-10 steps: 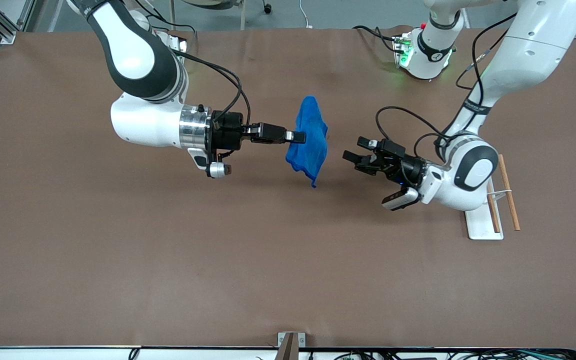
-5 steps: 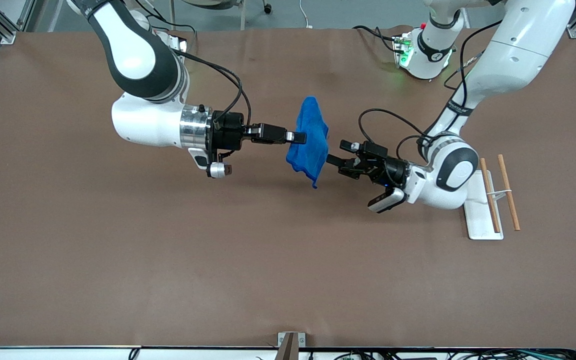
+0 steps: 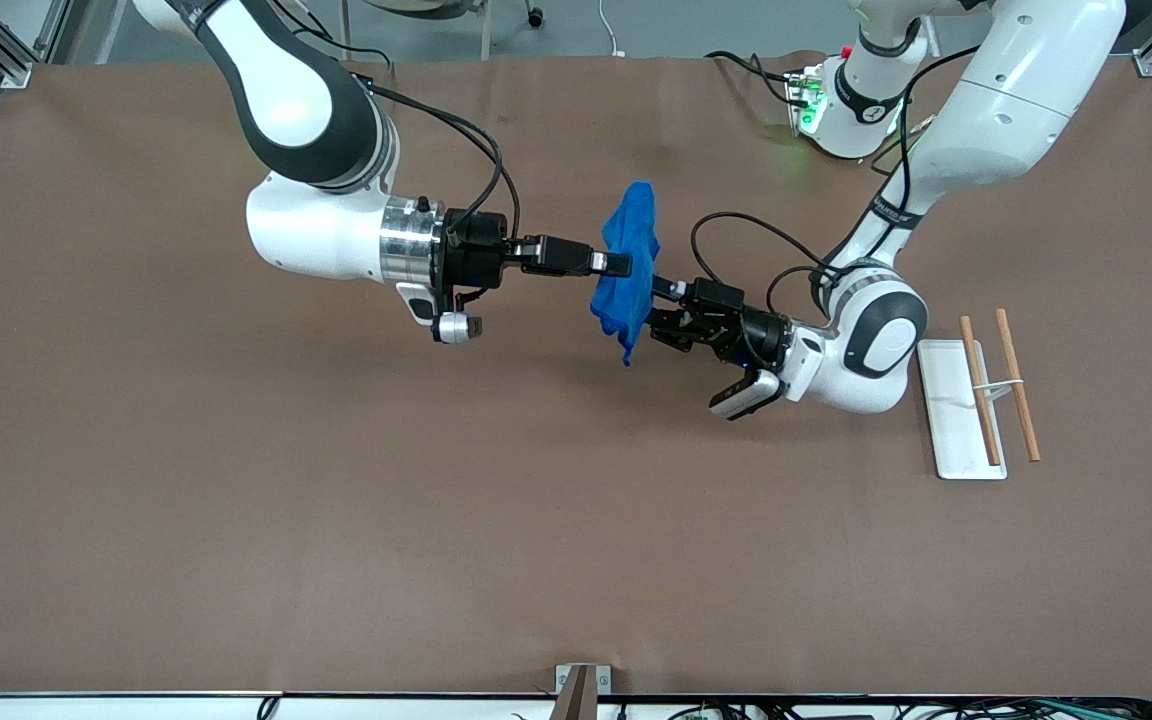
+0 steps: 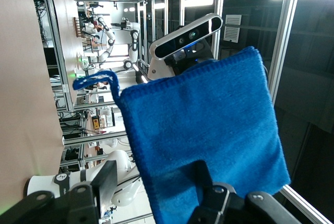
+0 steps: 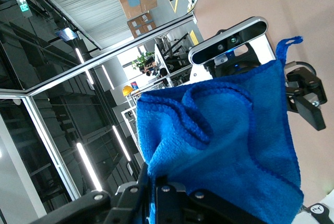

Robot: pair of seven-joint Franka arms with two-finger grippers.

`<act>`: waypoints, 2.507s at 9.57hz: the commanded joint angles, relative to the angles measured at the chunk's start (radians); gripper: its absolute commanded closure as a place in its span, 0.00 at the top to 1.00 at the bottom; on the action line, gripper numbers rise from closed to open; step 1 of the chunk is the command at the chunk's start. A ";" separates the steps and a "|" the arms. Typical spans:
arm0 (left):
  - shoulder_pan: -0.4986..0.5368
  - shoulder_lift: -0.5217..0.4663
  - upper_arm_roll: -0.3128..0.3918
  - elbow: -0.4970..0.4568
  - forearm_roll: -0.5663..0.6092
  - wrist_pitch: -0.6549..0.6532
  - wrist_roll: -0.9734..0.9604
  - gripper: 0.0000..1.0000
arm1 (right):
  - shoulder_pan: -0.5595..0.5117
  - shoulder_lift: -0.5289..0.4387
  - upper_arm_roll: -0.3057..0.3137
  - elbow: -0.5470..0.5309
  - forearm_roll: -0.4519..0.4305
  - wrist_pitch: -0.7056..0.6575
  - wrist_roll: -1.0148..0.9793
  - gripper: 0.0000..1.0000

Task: Right arm passes towel to left arm to hang
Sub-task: 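Close the left gripper on the towel's hanging corner, then open the right gripper and release the towel to the left gripper, then carry the towel with the left gripper over the dowel rods while the right gripper withdraws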

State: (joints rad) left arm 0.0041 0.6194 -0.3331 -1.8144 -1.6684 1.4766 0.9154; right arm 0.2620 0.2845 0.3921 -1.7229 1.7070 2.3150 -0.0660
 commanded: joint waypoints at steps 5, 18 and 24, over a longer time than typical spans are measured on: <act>0.031 -0.010 0.002 0.018 0.059 -0.012 -0.041 0.41 | -0.003 -0.005 0.005 -0.003 0.028 0.010 -0.008 0.00; 0.186 -0.156 0.017 0.270 0.782 -0.012 -0.601 0.00 | -0.068 -0.010 -0.002 -0.050 -0.092 0.006 0.005 1.00; 0.232 -0.208 0.065 0.285 1.309 0.075 -0.826 0.00 | -0.337 -0.007 -0.009 -0.141 -0.677 -0.069 0.022 1.00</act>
State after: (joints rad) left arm 0.2304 0.4065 -0.2874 -1.5059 -0.4123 1.5010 0.1414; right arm -0.0123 0.2976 0.3710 -1.8391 1.1316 2.2754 -0.0616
